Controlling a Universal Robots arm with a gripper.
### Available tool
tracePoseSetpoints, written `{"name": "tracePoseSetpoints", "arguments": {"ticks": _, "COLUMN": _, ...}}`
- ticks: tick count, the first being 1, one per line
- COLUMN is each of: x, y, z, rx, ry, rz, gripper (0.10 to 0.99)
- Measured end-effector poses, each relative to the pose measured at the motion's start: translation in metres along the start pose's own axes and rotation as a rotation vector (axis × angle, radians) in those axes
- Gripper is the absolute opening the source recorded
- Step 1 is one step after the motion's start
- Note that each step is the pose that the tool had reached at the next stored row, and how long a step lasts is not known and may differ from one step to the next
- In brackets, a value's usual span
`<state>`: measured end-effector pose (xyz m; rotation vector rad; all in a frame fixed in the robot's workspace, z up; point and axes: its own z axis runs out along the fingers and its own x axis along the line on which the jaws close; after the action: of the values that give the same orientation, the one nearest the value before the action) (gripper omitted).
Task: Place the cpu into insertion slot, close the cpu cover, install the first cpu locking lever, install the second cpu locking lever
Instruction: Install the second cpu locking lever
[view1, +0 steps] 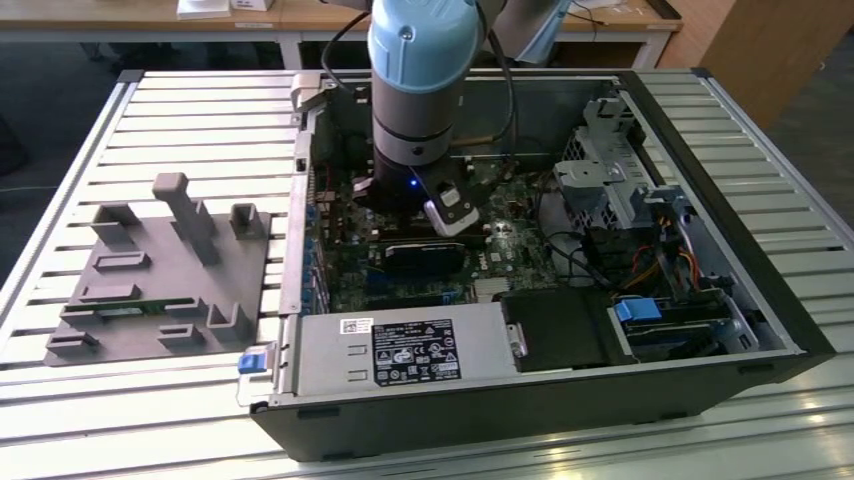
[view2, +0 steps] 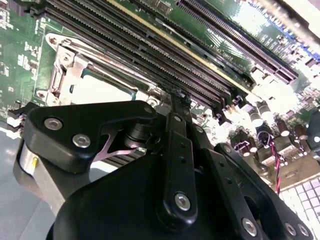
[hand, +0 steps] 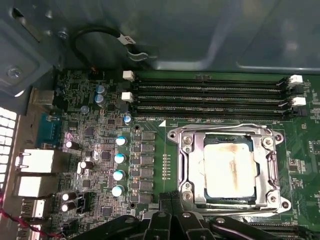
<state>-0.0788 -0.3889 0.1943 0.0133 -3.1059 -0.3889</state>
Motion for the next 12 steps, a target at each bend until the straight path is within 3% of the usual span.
{"name": "tracePoseSetpoints", "arguments": {"ticks": 12, "x": 0.0003, "y": 0.0062, "z": -0.0235, "rx": -0.001, "ry": 0.0004, "rz": 0.0, "gripper": 0.106}}
